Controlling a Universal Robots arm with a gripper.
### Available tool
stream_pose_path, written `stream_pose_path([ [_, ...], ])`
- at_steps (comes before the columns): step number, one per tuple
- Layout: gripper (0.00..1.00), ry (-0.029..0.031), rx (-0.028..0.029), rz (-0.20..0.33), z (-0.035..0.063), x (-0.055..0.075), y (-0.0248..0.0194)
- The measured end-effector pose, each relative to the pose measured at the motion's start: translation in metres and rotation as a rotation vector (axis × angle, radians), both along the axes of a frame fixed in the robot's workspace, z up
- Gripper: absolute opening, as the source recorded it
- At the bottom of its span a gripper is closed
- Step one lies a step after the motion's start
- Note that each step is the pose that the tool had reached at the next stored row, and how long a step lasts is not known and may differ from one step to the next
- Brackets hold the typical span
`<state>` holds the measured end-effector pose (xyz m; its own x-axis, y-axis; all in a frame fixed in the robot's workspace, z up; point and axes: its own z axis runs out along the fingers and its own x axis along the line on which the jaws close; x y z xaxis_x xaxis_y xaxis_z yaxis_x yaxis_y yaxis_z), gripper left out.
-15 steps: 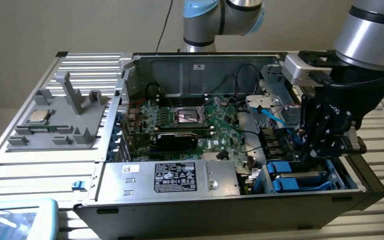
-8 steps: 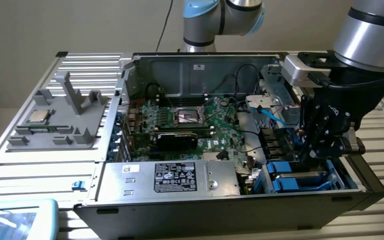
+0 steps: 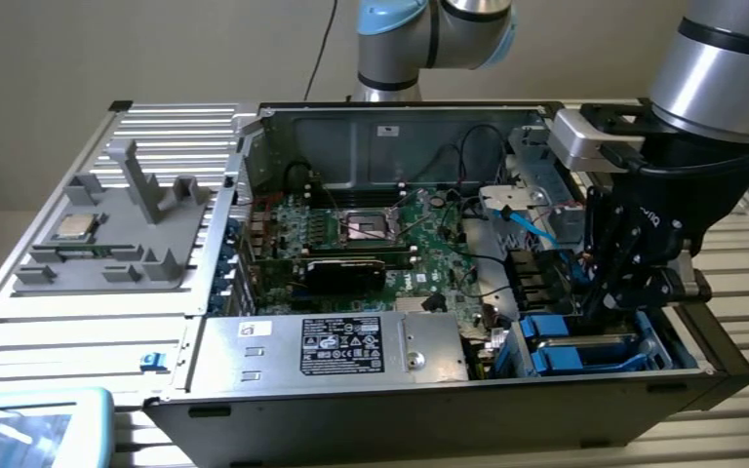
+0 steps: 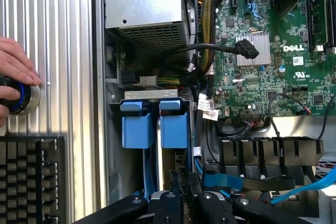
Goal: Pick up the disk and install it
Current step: 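Insert the first disk wire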
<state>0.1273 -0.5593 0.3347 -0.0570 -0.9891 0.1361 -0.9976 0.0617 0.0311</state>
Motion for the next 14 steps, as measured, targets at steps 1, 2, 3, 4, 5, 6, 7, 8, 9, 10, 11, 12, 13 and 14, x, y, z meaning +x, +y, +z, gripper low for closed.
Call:
stream_pose_path([
  [1, 0.16, 0.0001, 0.0, 0.0, -0.0001, 0.0003, 0.0],
  [2, 0.16, 0.0001, 0.0001, 0.0, -0.0002, 0.001, 0.0],
  [3, 0.16, 0.0002, 0.0001, -0.001, -0.0003, 0.0017, 0.0],
  [4, 0.16, 0.0002, 0.0001, -0.002, -0.0004, 0.0025, 0.0],
  [5, 0.16, 0.0001, 0.0, -0.002, -0.0004, 0.003, 0.0],
  [6, 0.16, 0.0, 0.0, -0.002, -0.0005, 0.0032, 0.0],
  [7, 0.16, -0.0001, -0.0002, -0.003, -0.0006, 0.0033, 0.0],
  [8, 0.16, -0.0001, -0.0001, -0.003, -0.001, 0.0034, -0.0001],
  [9, 0.16, 0.0, 0.0, -0.004, -0.0016, 0.0033, 0.0],
  [10, 0.16, 0.0, -0.0001, -0.004, -0.0021, 0.0033, 0.0],
  [11, 0.16, 0.0, -0.0001, -0.004, -0.0026, 0.0033, 0.0],
  [12, 0.16, 0.0, -0.0001, -0.005, -0.003, 0.0033, 0.0],
  [13, 0.16, 0.0, -0.0002, -0.005, -0.0034, 0.0033, 0.0],
  [14, 0.16, 0.0001, -0.0002, -0.006, -0.0039, 0.0033, -0.0001],
])
